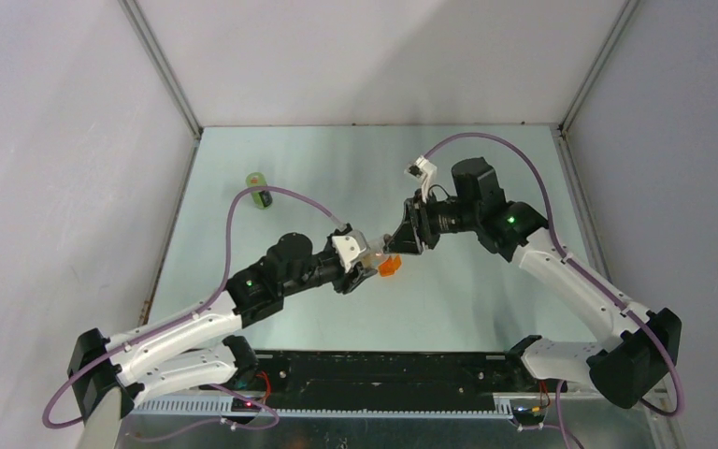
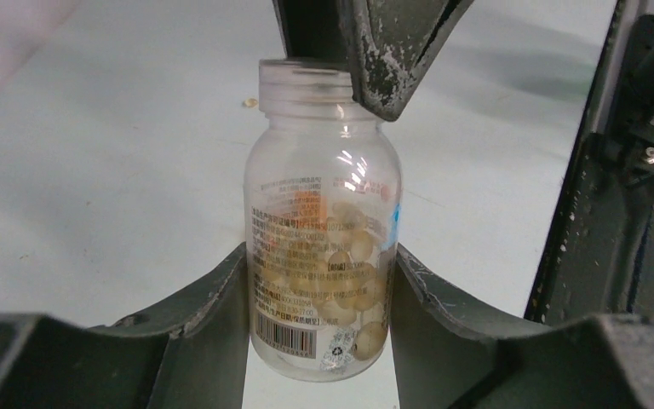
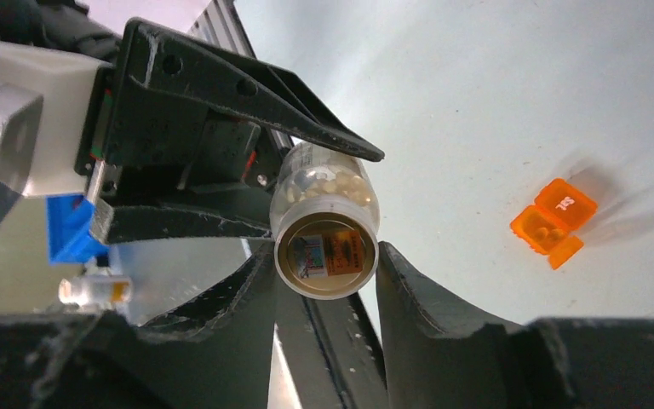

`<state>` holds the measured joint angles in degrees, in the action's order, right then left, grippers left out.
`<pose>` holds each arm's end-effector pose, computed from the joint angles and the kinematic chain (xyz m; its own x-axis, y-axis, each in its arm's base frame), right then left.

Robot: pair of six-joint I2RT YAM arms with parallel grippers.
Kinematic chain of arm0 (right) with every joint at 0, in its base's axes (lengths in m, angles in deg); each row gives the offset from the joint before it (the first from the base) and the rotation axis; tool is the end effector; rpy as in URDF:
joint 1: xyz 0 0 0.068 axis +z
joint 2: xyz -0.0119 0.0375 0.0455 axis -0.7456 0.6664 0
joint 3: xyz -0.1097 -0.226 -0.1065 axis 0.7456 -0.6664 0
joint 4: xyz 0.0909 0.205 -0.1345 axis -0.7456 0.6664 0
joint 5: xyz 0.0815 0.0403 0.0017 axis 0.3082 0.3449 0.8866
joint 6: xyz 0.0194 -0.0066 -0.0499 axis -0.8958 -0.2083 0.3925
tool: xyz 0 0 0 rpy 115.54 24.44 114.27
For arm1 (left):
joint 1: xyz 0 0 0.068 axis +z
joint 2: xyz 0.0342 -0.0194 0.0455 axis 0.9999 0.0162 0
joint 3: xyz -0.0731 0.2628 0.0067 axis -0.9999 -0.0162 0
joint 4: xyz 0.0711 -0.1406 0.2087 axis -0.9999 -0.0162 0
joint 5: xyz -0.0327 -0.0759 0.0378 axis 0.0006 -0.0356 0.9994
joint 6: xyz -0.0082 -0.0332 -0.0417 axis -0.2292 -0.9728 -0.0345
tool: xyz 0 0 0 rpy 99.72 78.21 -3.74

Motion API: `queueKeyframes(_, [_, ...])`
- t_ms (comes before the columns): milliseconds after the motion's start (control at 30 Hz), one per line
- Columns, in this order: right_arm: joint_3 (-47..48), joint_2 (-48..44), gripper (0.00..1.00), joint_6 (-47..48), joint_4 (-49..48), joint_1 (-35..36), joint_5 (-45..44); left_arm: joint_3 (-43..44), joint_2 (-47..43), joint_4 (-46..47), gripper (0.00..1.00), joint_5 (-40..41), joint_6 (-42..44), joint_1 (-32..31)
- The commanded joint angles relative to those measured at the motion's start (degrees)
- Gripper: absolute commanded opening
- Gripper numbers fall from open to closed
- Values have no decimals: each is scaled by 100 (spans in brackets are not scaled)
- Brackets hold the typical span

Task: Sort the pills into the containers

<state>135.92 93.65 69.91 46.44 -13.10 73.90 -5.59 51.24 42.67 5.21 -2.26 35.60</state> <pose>0.2015 0.1707 0.3526 -0.5615 -0.2559 -0.7869 -0.8167 0.3242 0.4774 0.1246 -0.1777 0.2886 -0.0123 0.3010 -0.9535 0.8982 0.4223 0.1217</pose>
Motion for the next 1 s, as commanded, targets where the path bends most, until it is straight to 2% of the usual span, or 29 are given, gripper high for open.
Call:
queueKeyframes(0, [96, 174, 33, -1592, -311, 304, 62, 42, -137, 1622, 0, 213, -129, 20])
queueKeyframes(200, [97, 330, 33, -2708, -469, 607, -309, 11, -33, 1835, 0, 233, -182, 21])
queueKeyframes(567, [170, 284, 35, -3145, -494, 599, -1173, 8, 57, 1563, 0, 260, -152, 20])
queueKeyframes(633, [268, 328, 39, -3282, -587, 544, -1339, -69, 55, 1565, 0, 277, -207, 21])
queueKeyframes(800, [293, 353, 60, -3437, -827, 466, -1790, -215, -46, 1625, 0, 370, -288, 21])
queueKeyframes(967, [305, 372, 69, -3442, -969, 400, -2186, -284, -153, 1627, 0, 418, -284, 20])
